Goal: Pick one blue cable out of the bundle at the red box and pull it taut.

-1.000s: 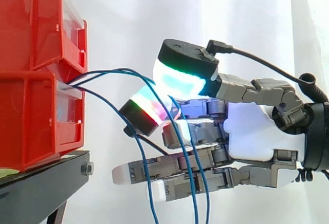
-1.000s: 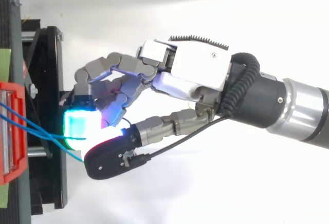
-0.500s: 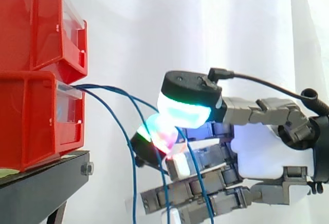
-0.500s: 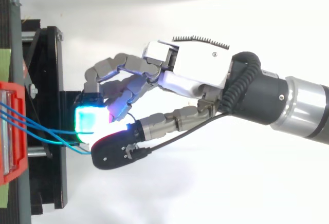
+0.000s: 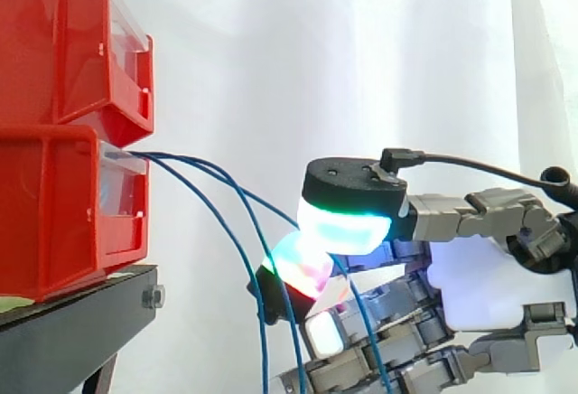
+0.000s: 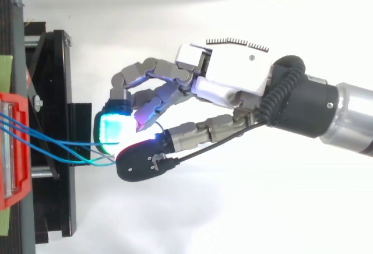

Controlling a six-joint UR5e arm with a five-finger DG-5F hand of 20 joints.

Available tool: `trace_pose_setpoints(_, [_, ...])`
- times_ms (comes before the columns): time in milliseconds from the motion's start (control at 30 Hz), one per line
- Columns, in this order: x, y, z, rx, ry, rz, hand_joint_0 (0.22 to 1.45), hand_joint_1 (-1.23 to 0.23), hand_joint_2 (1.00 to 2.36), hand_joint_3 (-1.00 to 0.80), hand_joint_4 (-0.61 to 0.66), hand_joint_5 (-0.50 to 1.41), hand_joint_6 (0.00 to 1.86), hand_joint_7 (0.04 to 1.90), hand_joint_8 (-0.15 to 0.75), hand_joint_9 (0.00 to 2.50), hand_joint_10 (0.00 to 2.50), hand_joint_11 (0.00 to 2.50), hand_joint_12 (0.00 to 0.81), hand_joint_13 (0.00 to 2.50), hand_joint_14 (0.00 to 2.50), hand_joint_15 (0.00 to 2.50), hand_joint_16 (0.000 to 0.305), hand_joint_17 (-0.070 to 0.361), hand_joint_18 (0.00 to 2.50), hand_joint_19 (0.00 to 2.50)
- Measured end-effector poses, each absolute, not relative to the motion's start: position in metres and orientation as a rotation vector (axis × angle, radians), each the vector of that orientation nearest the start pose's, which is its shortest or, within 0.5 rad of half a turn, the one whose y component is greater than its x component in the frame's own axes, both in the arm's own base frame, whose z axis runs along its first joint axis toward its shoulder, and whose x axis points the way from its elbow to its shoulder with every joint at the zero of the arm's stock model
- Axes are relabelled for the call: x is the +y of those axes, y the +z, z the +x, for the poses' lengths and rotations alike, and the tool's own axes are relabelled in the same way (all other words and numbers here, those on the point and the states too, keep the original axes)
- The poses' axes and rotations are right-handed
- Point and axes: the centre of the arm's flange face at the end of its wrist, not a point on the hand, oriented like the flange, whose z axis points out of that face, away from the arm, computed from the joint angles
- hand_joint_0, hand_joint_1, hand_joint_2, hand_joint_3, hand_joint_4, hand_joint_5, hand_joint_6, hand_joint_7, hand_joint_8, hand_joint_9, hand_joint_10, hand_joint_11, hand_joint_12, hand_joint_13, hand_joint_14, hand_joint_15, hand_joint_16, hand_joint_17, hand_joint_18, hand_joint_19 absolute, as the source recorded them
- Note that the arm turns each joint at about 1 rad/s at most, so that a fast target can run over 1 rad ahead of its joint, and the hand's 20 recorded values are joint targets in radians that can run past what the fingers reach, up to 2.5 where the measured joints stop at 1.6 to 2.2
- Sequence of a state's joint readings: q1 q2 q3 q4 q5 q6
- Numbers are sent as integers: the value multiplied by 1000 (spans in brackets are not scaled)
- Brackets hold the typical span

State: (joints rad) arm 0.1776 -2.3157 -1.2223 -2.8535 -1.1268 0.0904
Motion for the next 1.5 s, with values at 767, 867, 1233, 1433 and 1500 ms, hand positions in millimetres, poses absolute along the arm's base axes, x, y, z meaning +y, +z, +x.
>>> trace_pose_setpoints(767, [-64,287,703,1060,796,1521,595,-810,1003,-19,-153,-101,844,1173,267,827,11,523,352,447,6,178,53,119,615,321])
trace_pose_setpoints(867, [-65,288,702,1068,787,1524,595,-811,1003,-18,-153,-102,844,1182,266,821,11,518,352,443,6,177,53,120,614,318])
trace_pose_setpoints(1233, [-65,288,702,1069,788,1519,595,-813,1003,-15,-153,-102,844,1185,266,814,11,525,352,436,6,175,53,119,605,321])
trace_pose_setpoints(1433, [-61,289,703,1070,793,1515,596,-813,1003,-15,-153,-102,844,1188,265,818,10,519,352,436,6,176,53,119,604,314])
trace_pose_setpoints(1500, [-61,289,703,1070,793,1515,597,-814,1003,-16,-153,-102,844,1182,266,817,9,529,351,435,6,176,53,119,602,317])
